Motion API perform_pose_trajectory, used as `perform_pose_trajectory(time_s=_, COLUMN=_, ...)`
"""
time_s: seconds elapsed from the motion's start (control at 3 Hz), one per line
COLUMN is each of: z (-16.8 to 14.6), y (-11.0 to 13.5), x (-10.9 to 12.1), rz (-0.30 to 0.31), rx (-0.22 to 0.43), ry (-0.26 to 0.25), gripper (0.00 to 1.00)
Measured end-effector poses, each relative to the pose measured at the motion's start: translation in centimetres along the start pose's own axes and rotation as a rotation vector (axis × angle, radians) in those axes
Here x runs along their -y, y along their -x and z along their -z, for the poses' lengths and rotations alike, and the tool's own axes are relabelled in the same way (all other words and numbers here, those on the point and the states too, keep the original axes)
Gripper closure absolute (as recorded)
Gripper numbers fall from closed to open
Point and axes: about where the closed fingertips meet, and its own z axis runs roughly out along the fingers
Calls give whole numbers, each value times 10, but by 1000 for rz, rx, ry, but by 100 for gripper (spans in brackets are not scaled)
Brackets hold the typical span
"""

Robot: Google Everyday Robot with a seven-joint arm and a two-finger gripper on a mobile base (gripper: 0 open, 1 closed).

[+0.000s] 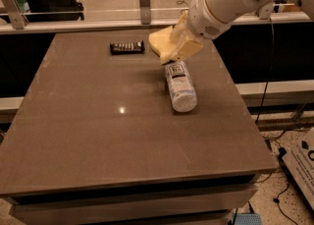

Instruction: Move sponge near rxbar chocolate

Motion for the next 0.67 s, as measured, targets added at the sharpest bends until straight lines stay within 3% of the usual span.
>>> perform_pose_trajectory(time_s=0.67, z=-41, y=-35, x=65, rz=-31, rx=-50, ry=7, gripper=100)
